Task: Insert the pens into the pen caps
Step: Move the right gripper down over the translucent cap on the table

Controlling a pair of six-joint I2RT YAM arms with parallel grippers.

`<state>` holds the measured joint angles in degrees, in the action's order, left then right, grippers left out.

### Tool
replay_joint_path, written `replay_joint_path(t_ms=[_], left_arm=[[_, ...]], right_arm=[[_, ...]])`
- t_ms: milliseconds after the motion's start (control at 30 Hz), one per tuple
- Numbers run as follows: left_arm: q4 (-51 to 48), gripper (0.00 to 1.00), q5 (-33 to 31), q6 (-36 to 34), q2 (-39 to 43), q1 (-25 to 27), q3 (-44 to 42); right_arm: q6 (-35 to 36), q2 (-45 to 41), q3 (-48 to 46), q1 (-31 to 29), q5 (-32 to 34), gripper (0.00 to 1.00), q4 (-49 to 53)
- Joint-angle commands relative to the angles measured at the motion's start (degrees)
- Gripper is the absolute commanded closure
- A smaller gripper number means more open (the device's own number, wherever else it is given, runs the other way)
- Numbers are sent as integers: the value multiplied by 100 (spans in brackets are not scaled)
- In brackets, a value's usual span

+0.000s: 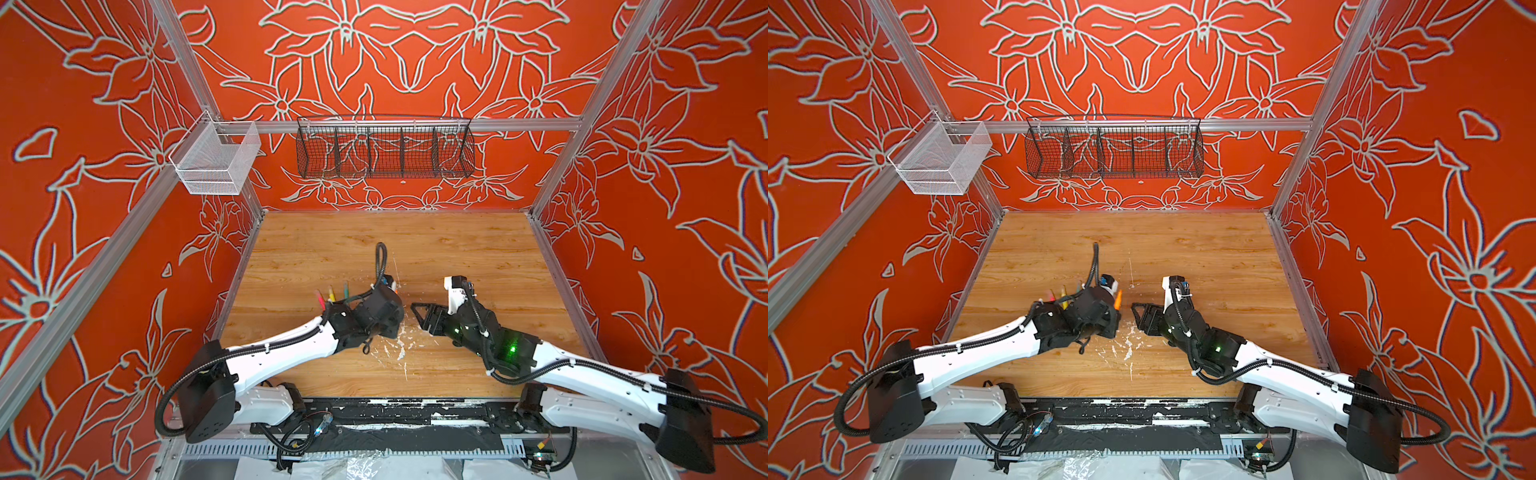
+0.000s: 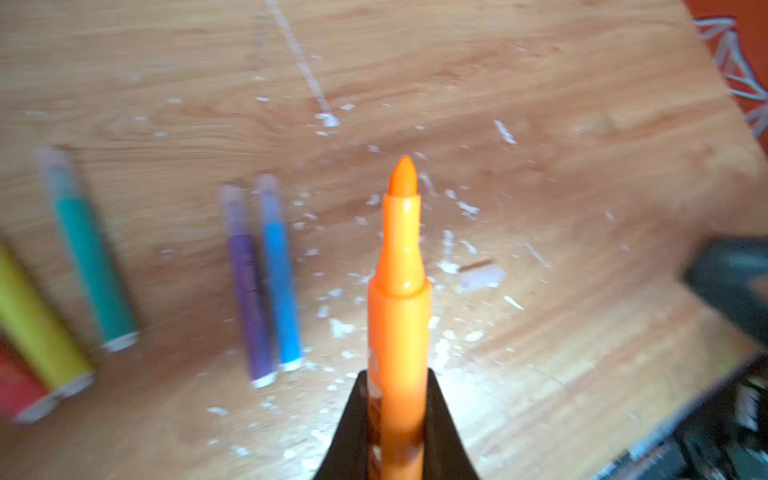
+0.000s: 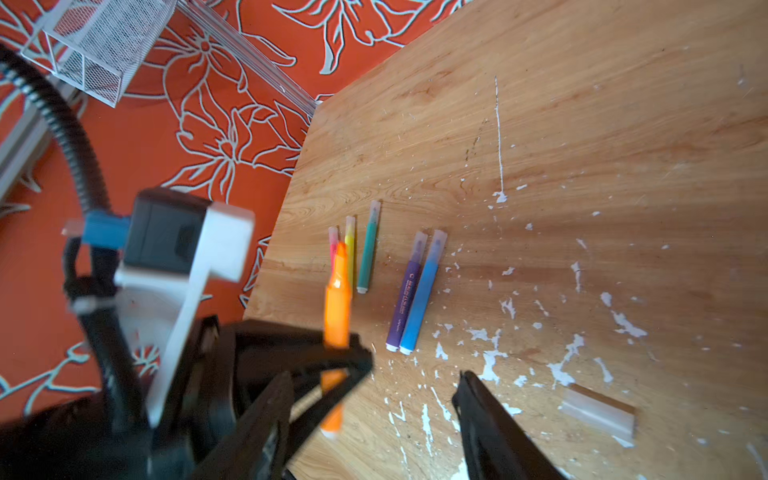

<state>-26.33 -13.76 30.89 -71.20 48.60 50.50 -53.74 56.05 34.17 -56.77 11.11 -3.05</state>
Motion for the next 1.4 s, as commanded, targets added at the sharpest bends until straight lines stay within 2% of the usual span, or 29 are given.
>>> replay_joint_path(t_ms=[0,167,267,400,567,1100,1367], left_arm=[[-1328,100,-841,82,733,-213,-72],[-1765,100,-1479,11,1646,-237,-491],[-1783,100,-1762,146,1839,-237,-780],[-1261,100,-1732,163,1919,-237,-1213],[-1332,100,-1766,229,2017,-237,-1231],[-1309,100,-1737,235,2119,-237,-1279],[-1296,100,-1731,239,2172,-237,-1297]], right_arm=[[185,-112,131,-31,255,33,956],[206,318,159,-36,182,32,1678],[111,802,96,-36,-146,33,1632],[-59,1428,21,-36,-479,34,1369],[-181,1898,-84,-36,-602,33,939],[116,2863,341,30,-85,31,1061],[374,3168,704,70,414,29,1371]])
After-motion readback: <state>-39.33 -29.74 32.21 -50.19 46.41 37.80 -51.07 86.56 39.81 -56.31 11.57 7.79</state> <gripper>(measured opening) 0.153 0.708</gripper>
